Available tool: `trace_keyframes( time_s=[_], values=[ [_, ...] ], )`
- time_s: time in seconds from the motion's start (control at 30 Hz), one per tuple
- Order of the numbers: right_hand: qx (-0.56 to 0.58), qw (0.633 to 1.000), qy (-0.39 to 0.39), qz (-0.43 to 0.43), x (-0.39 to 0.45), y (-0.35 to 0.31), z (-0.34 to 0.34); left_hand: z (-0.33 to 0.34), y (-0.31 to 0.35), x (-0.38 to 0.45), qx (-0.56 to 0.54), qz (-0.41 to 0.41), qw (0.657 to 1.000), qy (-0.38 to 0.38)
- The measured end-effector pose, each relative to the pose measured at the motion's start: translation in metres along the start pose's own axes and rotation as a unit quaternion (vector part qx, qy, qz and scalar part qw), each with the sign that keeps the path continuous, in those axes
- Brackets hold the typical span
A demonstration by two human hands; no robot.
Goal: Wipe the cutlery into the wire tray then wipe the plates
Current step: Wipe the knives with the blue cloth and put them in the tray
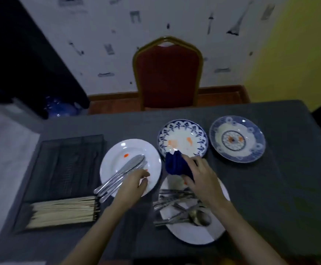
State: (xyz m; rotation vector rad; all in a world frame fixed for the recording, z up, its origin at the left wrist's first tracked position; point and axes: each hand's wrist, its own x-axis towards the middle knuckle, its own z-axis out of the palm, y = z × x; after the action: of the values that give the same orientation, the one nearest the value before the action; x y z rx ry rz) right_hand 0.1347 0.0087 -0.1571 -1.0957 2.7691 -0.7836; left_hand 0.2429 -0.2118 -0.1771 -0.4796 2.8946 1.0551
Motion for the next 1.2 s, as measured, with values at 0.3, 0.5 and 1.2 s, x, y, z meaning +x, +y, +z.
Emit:
trace_keyframes(
  time_s=[0.3,0.5,1.2],
  values=[
    [-0.001,0.996,-0.08,-0.048,0.023,-0.059,0.038,-0.04,-0.076,-0.021,0.192,-0.072,0.979,0.017],
    [-0.014,0.998,-0.067,-0.01,0.027,-0.078,0.037,-0.043,-0.097,-0.002,0.247,-0.079,0.966,-0.002],
    [0.13,0.984,0.066,0.103,0.051,-0.13,0.047,-0.069,-0.072,-0.016,-0.338,-0.129,0.93,-0.063]
  ],
)
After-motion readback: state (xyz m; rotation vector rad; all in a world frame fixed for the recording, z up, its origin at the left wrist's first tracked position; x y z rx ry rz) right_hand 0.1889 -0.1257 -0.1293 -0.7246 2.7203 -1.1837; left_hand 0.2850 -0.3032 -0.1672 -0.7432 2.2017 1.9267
